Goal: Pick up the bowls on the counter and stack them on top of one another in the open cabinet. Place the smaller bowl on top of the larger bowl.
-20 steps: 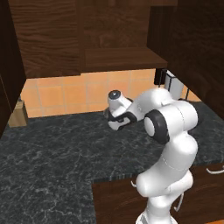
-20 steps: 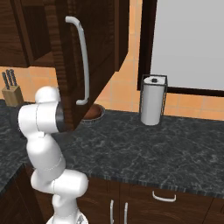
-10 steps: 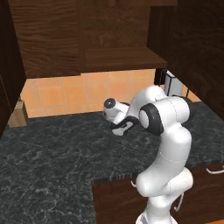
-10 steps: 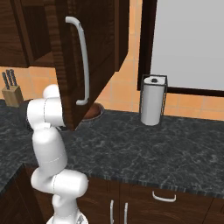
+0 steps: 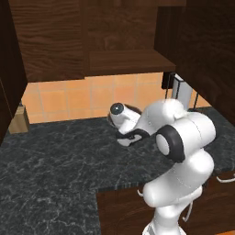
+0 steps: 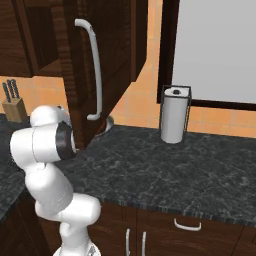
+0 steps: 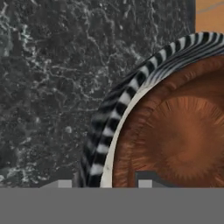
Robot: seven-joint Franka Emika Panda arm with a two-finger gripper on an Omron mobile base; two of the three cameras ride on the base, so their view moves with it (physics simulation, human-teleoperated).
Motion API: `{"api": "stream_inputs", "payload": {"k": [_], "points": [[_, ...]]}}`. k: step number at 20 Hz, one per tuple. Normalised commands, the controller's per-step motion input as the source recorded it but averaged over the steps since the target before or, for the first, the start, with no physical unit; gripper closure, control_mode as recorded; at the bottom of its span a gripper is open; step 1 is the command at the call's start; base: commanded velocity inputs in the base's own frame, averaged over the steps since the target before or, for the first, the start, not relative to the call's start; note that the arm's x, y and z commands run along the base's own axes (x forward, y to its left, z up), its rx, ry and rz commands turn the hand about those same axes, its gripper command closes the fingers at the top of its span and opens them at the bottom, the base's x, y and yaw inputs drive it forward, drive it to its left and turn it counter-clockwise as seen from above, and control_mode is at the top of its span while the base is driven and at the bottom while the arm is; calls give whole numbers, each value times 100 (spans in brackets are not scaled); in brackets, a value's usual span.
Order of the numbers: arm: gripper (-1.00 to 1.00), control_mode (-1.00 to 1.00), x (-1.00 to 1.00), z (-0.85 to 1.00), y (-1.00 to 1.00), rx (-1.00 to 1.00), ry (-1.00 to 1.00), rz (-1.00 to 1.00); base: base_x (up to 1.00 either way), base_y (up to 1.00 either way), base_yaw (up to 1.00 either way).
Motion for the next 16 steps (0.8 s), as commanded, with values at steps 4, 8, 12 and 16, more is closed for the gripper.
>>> {"api": "stream_inputs", "payload": {"k": [4,8,12,16], "points": [[100,-100,-99,100,0,9,8,5,0,0,0],[100,-100,-100,100,0,9,7,3,0,0,0],[100,-100,-96,100,5,5,1,1,0,0,0],[100,-100,-96,100,25,0,0,3,0,0,0]]}}
